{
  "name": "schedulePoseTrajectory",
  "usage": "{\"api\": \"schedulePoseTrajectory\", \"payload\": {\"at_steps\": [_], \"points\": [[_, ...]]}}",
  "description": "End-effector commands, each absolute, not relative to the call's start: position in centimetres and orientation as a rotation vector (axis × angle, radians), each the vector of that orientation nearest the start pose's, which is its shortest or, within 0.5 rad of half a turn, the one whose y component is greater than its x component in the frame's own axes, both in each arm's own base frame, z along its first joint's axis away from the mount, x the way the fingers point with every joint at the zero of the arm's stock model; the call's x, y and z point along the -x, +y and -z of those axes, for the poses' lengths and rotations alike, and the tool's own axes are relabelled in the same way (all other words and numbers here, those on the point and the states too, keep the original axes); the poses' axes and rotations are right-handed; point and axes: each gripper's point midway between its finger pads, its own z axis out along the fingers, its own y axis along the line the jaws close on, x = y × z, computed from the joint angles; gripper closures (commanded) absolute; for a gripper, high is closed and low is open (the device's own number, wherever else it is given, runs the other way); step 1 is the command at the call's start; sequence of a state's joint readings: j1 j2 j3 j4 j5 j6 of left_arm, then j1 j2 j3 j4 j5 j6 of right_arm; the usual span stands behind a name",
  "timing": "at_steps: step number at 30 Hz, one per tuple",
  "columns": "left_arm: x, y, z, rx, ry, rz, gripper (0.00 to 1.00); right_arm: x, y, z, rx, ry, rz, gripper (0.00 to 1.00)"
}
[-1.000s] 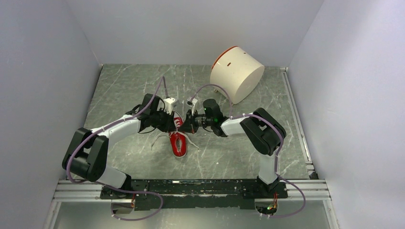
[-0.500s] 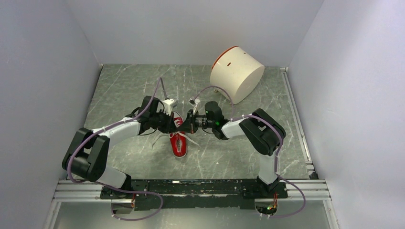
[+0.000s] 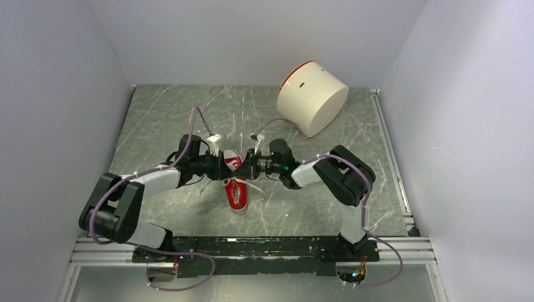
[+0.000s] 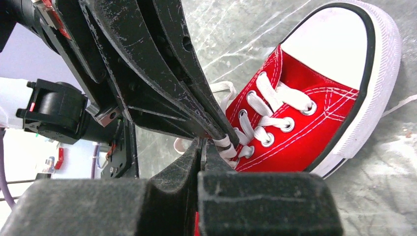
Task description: Tie the shoes
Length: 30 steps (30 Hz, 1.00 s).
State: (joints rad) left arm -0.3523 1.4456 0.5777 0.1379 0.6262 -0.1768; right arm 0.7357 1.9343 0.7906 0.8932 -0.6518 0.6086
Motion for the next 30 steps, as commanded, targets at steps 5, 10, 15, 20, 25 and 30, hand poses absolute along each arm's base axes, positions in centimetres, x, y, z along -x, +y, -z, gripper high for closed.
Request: {"api": "schedulePoseTrajectory", "payload": {"at_steps": [5, 10, 15, 20, 25, 30], "points": [[-26.6, -22.4, -6.5, -0.543, 2.173, 1.085, 0.95, -22.3, 41.7, -11.1, 0.703, 1.862, -1.640, 0.90], [-26.4, -22.1, -6.5, -0.554, 2.170, 1.074, 0.95, -22.6, 40.1, -11.7, 0.712, 1.904, -1.584, 0.67], [-26.6, -22.0, -6.5, -0.559, 2.172, 1.066, 0.95, -23.7, 37.5, -12.1, 0.795, 1.880, -1.381, 0.54], [-26.7, -22.0, -6.3, -0.572, 2.187, 1.071, 0.95, -28.1, 35.4, -11.0, 0.812, 1.877, -1.138, 0.58], [-26.8, -21.7, -6.2, -0.589, 2.203, 1.057, 0.95, -31.4, 35.2, -8.5, 0.894, 1.894, -0.977, 0.67], [-26.8, -21.5, -6.4, -0.606, 2.202, 1.041, 0.95, -30.7, 37.0, -6.7, 1.098, 1.836, -1.012, 0.68]]}}
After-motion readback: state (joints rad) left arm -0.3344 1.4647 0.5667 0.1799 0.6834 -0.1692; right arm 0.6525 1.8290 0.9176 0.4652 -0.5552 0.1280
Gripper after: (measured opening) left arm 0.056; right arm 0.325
